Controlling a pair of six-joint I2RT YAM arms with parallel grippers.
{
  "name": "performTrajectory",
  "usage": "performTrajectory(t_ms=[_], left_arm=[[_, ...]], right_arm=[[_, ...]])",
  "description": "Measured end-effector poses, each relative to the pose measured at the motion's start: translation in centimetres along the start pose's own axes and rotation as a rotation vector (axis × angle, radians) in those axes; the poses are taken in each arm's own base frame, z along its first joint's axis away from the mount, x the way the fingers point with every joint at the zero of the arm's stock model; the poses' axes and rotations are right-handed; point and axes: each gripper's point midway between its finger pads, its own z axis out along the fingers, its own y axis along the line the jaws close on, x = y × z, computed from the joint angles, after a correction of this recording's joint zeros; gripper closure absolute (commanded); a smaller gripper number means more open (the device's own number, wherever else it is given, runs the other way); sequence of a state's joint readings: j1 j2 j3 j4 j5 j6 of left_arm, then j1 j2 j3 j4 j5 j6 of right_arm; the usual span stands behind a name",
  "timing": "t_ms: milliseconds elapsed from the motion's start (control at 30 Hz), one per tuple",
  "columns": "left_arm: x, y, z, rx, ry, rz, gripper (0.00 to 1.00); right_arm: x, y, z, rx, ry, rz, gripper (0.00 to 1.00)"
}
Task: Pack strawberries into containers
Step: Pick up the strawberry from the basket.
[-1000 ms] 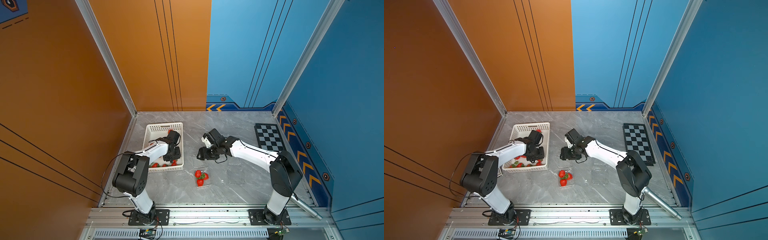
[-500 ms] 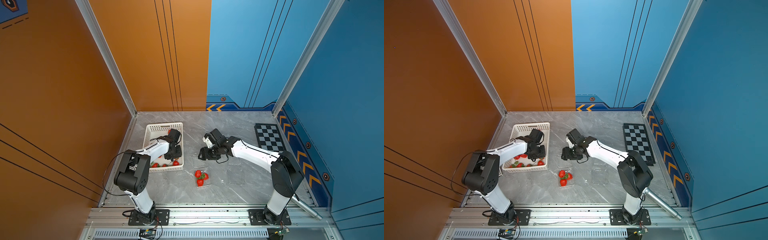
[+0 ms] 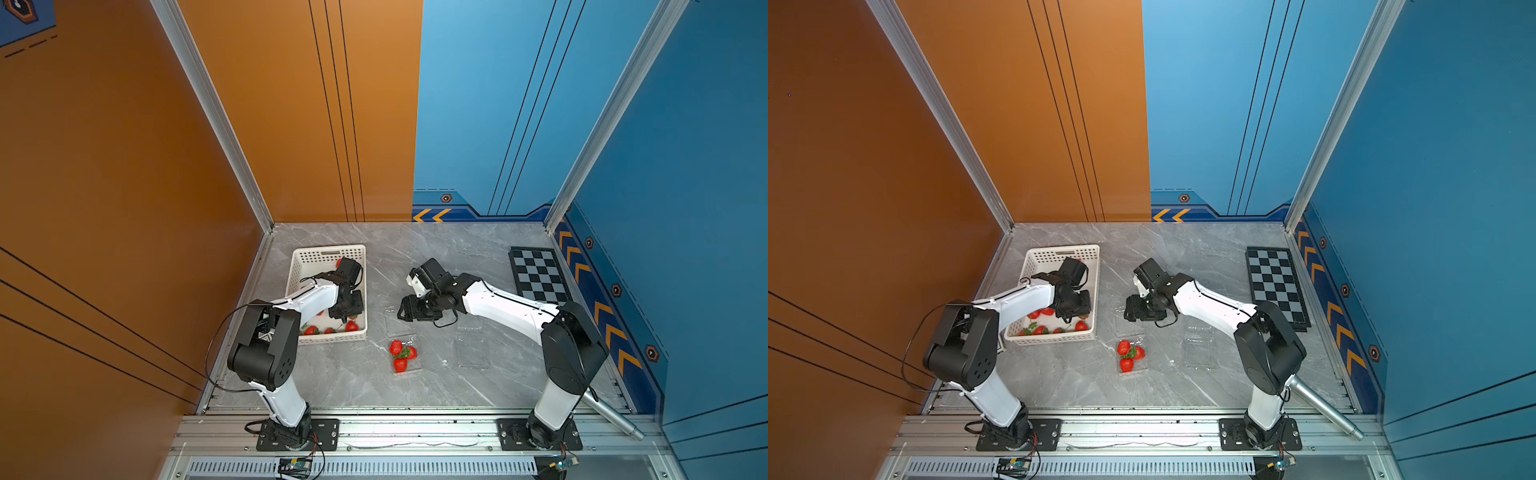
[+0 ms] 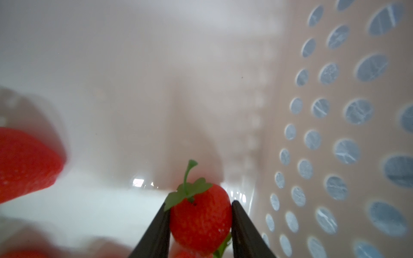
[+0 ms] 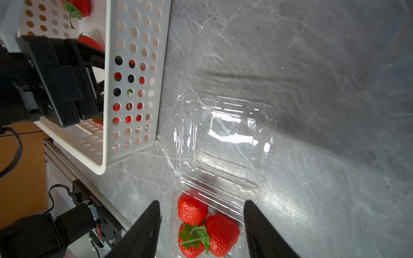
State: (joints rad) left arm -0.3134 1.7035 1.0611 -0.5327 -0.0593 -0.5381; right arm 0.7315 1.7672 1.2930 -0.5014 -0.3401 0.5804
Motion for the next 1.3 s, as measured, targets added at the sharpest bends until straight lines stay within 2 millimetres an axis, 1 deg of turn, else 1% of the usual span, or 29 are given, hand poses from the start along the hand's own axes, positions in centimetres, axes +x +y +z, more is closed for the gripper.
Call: performTrajectory(t_ms=[200,433,533,633,733,833,900,967,1033,1100,1133,1167,1300], left_arm=[[-0.9,-0.1,-1.3,0.010,-0.048,0.001,0.64],[-1.2,-0.2,-1.5,0.012,-0.065,0.012,0.65],[-1.5,-0.3,-2.1,0.021,-0.081,0.014,0.64],[-2.0,-0.8,-3.7,0.048,-0.122,0.016,0.64],[-2.5,-1.6,-6.1,0.090,-0.181,0.024,0.64],[-2.4,-2.3,-8.5,0.127,-0.224,0.042,0.64],[-1.6,-3.3,-9.8,0.153,-0.236,0.074,0.64],[-0.3,-4.7,-11.0,0.181,-0.239,0.124,0.64],[1.6,-6.6,-12.0,0.214,-0.232,0.193,0.64],[4.0,-8.9,-12.8,0.256,-0.216,0.274,0.64],[5.0,-9.6,-12.9,0.269,-0.206,0.302,0.64],[6.4,-10.7,-13.1,0.286,-0.191,0.339,0.64],[10.6,-13.2,-13.4,0.325,-0.142,0.435,0.64]], right_arm=[[0.0,0.0,0.0,0.000,0.000,0.000,0.38],[0.1,-0.1,0.0,0.001,0.001,0.000,0.38],[0.2,-0.2,0.1,0.003,0.004,0.001,0.38],[0.3,-0.1,-0.1,0.001,0.001,0.000,0.38],[0.2,0.0,-0.7,-0.005,-0.011,-0.002,0.38],[0.2,-0.1,-1.6,-0.010,-0.027,0.000,0.38],[0.4,-0.4,-2.3,-0.012,-0.042,0.003,0.38],[0.7,-0.9,-3.2,-0.012,-0.055,0.012,0.38],[1.0,-1.6,-4.0,-0.010,-0.070,0.025,0.38],[1.4,-2.6,-4.9,0.000,-0.086,0.043,0.38],[1.6,-3.0,-5.1,0.004,-0.092,0.052,0.38],[2.0,-3.6,-5.5,0.013,-0.099,0.062,0.38],[3.8,-5.0,-6.3,0.026,-0.105,0.089,0.37]])
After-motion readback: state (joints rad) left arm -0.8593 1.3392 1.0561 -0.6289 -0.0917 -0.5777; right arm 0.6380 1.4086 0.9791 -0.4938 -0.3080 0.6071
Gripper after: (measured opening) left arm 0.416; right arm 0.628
